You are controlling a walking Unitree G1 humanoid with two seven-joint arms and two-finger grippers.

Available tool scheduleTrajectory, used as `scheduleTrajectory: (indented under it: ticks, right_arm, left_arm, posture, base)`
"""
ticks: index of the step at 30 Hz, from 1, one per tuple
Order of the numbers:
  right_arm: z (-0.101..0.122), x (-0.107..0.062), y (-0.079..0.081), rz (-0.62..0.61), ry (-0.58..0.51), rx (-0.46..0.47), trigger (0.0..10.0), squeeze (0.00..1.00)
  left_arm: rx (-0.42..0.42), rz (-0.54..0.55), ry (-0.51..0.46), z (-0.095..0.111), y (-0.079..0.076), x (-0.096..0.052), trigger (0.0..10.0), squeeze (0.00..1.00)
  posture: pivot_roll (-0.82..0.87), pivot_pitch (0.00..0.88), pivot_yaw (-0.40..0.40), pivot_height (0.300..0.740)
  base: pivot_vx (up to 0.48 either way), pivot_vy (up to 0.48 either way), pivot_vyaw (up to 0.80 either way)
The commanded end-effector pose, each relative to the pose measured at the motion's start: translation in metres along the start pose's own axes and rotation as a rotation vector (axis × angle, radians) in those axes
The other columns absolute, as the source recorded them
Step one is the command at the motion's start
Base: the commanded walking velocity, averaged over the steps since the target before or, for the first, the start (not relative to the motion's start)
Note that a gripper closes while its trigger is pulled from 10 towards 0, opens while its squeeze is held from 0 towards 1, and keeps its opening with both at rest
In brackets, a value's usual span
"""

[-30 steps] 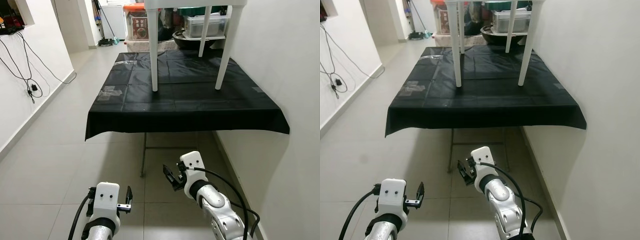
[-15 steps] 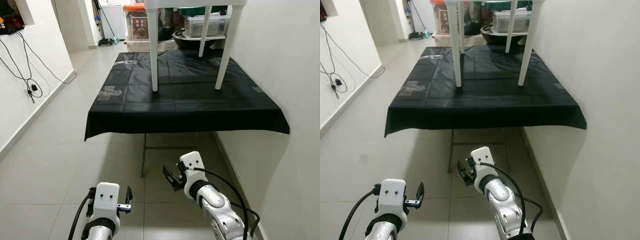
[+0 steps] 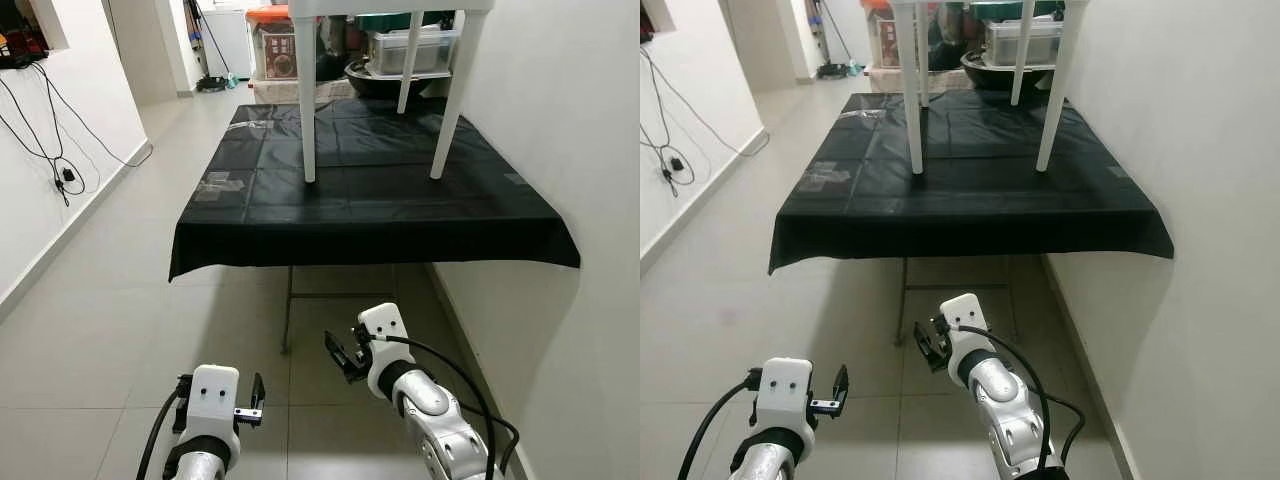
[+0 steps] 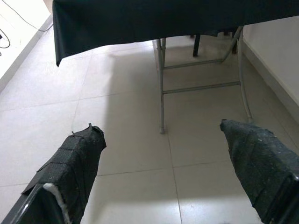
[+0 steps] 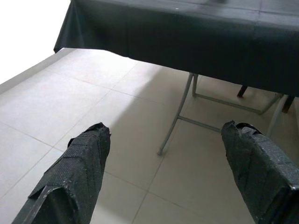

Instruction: Building children table

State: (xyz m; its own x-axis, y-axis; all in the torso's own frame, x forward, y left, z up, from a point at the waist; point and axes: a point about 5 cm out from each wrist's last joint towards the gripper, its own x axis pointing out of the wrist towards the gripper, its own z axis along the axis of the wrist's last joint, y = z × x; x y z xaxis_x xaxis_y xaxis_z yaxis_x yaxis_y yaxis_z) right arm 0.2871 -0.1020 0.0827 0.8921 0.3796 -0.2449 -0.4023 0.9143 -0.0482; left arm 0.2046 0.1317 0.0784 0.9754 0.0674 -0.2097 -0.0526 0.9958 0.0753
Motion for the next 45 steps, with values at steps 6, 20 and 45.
scheduleTrajectory:
  ticks: [6, 20, 45]
  right_arm:
    - [-0.001, -0.002, 0.003, 0.018, 0.006, 0.022, 10.0, 0.00]
    - [0.002, -0.001, 0.003, 0.018, -0.002, 0.025, 10.0, 0.00]
    - [0.002, 0.007, 0.000, 0.012, 0.000, 0.044, 10.0, 0.00]
  left_arm:
    - [0.011, 0.002, 0.019, -0.002, 0.001, -0.003, 10.0, 0.00]
    - [0.016, 0.009, 0.017, 0.000, 0.001, -0.002, 10.0, 0.00]
    - [0.005, 0.004, -0.004, 0.003, 0.002, 0.008, 10.0, 0.00]
  posture:
    - [-0.05, 0.000, 0.004, 0.734]
    - [-0.06, 0.024, 0.020, 0.734]
    - [-0.05, 0.000, 0.006, 0.734]
  base:
    - [0.000, 0.000, 0.00]
    - [0.000, 0.000, 0.00]
    - [0.000, 0.000, 0.00]
